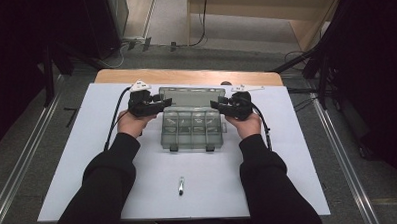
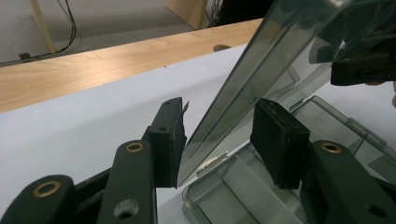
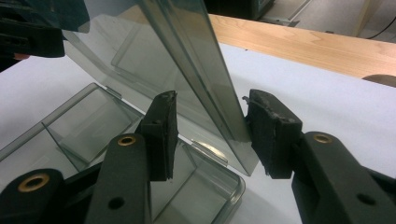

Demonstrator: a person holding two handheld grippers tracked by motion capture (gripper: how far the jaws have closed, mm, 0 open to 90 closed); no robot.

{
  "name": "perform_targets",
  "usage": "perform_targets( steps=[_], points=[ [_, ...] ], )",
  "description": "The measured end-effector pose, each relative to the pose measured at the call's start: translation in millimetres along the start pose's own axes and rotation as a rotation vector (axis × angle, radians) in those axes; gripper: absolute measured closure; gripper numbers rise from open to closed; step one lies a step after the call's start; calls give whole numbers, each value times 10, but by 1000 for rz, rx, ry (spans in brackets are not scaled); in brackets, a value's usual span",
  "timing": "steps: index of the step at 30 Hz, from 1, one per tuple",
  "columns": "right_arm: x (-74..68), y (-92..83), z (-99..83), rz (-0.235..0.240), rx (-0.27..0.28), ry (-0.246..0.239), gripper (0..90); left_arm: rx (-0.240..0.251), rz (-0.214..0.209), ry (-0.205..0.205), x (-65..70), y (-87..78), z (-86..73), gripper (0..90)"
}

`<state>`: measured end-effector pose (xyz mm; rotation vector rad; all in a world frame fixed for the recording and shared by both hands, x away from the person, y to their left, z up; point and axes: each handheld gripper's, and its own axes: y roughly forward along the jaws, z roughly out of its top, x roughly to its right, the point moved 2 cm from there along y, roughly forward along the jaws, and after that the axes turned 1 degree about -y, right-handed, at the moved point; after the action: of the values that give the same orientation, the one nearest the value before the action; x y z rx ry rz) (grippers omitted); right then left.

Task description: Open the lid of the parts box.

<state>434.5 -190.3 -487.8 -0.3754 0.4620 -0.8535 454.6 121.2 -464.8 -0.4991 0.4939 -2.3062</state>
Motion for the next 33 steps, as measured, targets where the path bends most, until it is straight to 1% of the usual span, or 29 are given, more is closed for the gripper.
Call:
perform_targets(
  steps=[3,4,8,12,15,16,19,21,23,26,33],
  points=[
    [16,4,-3,1,-2,10,560,1,8,2,4,17,-7,534],
    [30,11,-5,1,-3,13,567,10,24,19,11,31,-14,534],
    [44,30,-12,-2,-2,17,576,23,40,32,24,56,-29,533],
    [70,53,-22,0,-4,23,585,22,37,-3,15,85,-46,534],
    [92,69,-25,4,-2,33,597,17,50,-11,-2,106,-56,535],
    [104,78,-24,9,-1,41,602,11,62,-8,-9,124,-65,536],
    [119,95,-18,8,0,50,609,7,73,-6,-13,141,-76,536],
    [130,106,-18,9,-2,59,615,9,76,-5,-20,141,-78,539],
    [143,120,-23,10,-1,65,619,15,76,-20,-39,149,-87,554],
    [163,155,-38,9,-8,72,623,7,66,-45,-68,168,-106,553],
    [187,198,-62,3,-8,84,641,6,77,-48,-91,194,-118,553]
  ],
)
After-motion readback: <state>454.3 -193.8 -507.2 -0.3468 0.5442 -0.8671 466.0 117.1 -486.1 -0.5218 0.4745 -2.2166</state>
